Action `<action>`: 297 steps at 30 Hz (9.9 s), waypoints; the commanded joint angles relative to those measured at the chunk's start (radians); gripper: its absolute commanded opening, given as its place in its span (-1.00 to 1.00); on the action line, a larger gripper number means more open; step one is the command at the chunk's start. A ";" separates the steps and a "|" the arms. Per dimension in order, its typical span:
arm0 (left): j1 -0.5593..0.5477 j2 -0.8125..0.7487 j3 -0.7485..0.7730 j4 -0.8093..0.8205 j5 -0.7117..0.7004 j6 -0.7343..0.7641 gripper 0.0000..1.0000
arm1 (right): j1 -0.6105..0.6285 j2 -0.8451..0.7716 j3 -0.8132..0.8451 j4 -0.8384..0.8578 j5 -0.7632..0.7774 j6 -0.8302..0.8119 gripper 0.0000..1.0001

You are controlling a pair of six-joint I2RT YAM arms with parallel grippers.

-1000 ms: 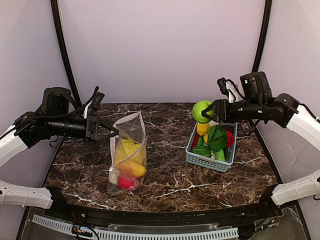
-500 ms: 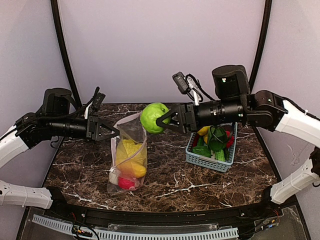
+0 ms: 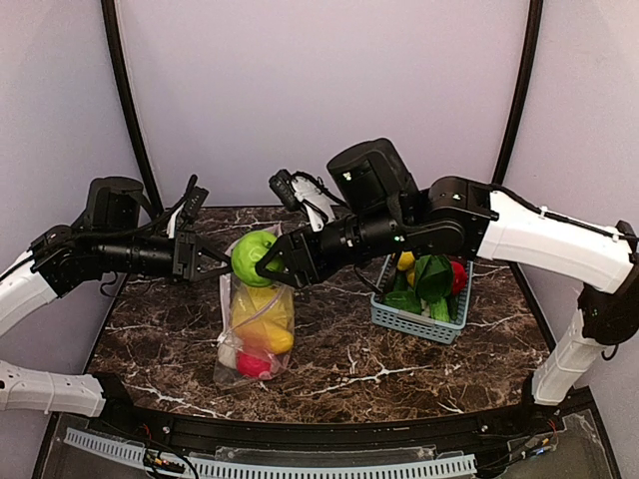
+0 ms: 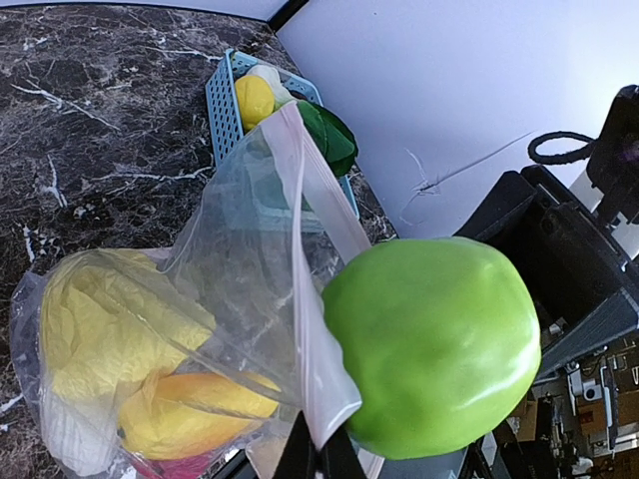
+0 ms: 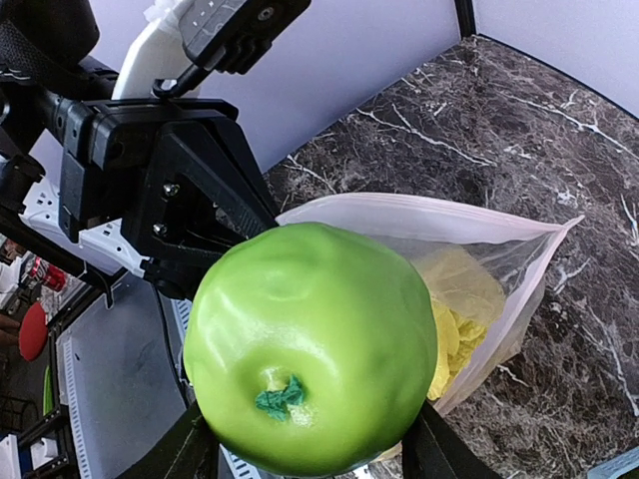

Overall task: Place the food in the zip-top bag and seal the zipper
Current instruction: Place the fake fruit in the zipper food storage bag, then pick up the fake fruit from the bin, then place the fake fruit in the zipper food storage bag, then pass from the left arm to the right

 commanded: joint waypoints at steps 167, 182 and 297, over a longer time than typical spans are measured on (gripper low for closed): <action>-0.002 -0.042 -0.028 -0.038 -0.053 0.031 -0.99 | -0.736 -0.157 -0.298 -0.134 0.043 -0.096 0.03; -0.002 0.010 -0.038 0.057 -0.005 0.020 -0.99 | -0.682 -0.434 -0.367 -0.151 -0.116 -0.049 0.02; -0.002 0.067 0.159 -0.110 -0.034 0.109 -0.99 | -0.105 -0.033 0.128 -0.154 0.167 0.011 -1.00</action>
